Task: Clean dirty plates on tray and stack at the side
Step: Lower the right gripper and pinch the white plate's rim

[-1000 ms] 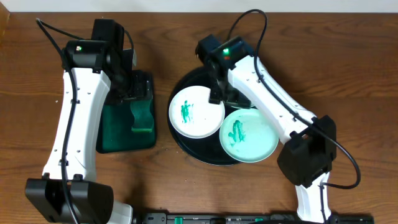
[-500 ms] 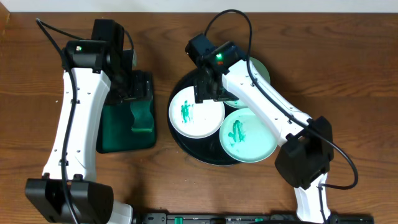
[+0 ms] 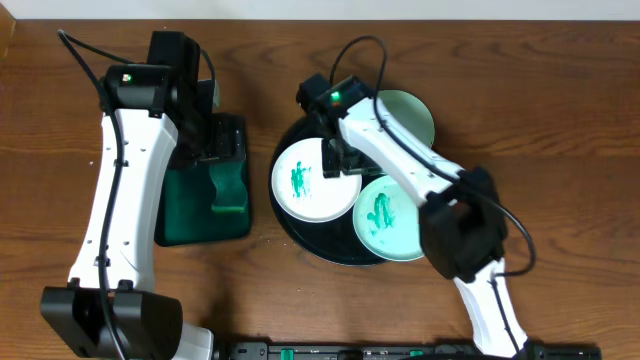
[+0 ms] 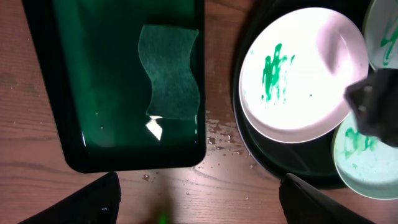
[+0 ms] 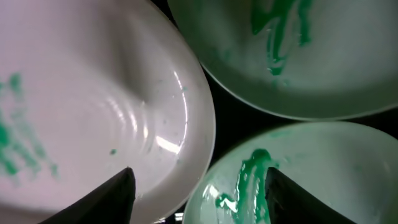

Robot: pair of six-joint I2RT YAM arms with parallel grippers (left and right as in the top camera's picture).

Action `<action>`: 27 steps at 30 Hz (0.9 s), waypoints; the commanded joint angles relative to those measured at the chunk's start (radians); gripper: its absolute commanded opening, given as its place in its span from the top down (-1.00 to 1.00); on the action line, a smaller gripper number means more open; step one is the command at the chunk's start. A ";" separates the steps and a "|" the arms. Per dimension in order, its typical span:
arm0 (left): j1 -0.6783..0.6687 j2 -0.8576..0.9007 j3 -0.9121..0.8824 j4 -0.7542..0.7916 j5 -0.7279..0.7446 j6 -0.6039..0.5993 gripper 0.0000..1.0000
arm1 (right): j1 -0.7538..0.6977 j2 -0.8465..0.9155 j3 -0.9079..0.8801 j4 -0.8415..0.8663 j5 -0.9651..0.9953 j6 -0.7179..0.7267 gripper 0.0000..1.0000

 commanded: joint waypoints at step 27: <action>0.003 -0.006 0.013 0.005 -0.005 0.005 -0.64 | -0.122 0.048 -0.003 -0.026 -0.132 -0.243 -0.03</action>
